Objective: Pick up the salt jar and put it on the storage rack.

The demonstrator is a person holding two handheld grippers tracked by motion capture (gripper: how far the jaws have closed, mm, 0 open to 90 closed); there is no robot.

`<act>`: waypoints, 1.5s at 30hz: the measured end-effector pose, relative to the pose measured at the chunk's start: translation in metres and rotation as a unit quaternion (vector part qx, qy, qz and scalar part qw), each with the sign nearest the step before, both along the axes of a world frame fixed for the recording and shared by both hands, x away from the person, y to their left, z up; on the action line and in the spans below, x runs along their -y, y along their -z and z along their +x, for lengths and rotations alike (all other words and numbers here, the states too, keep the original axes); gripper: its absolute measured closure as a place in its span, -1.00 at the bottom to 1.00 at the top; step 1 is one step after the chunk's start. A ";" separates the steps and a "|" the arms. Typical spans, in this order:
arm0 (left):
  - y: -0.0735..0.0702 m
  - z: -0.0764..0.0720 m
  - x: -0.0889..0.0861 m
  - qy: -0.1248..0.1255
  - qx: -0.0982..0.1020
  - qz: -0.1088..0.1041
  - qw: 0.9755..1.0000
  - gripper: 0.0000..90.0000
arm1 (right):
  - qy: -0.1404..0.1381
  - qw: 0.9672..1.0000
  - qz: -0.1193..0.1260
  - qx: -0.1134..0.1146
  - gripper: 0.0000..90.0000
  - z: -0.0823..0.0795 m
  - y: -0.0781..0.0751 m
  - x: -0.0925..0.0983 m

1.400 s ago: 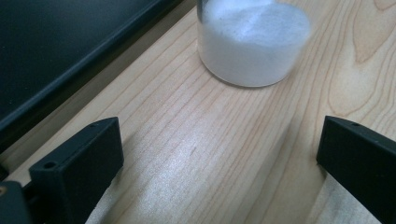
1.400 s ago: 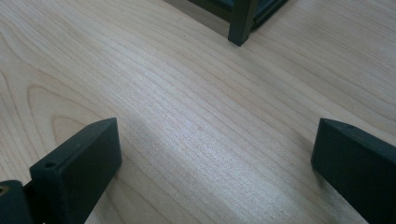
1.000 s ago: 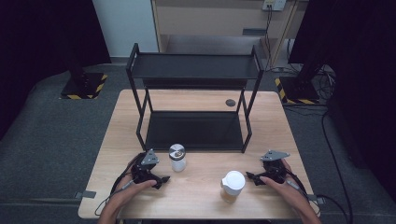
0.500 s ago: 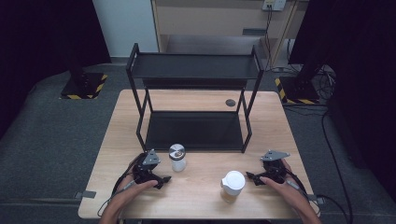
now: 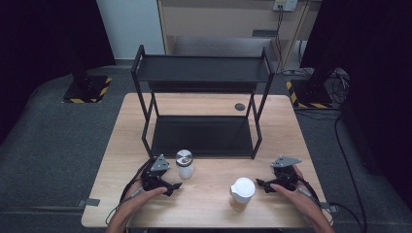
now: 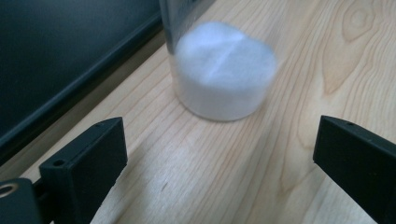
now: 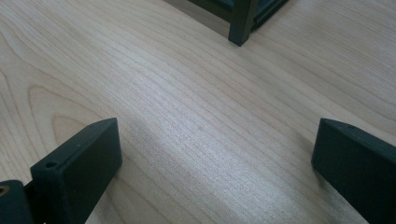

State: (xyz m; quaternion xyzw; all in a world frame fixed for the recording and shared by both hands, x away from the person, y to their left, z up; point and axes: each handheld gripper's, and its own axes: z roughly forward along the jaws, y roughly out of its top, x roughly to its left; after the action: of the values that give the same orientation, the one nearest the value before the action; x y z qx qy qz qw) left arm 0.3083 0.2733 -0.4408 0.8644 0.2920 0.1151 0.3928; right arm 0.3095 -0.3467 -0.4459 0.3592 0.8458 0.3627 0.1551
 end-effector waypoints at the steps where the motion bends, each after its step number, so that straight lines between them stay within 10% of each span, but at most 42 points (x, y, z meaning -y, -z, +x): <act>1: 0.000 0.000 0.001 -0.002 -0.001 -0.008 1.000 -0.97 | 0.000 1.000 0.000 0.000 -0.95 0.000 0.000 0.000; 45: 0.007 0.007 0.022 -0.032 0.014 -0.078 0.996 -0.69 | 0.001 1.000 0.000 0.000 -0.94 0.000 0.000 0.000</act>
State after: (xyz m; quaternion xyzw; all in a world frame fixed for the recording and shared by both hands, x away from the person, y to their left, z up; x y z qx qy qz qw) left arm 0.3152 0.2517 -0.4476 0.8195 0.3226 0.1163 0.4592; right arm 0.3091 -0.3465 -0.4458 0.3600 0.8455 0.3623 0.1556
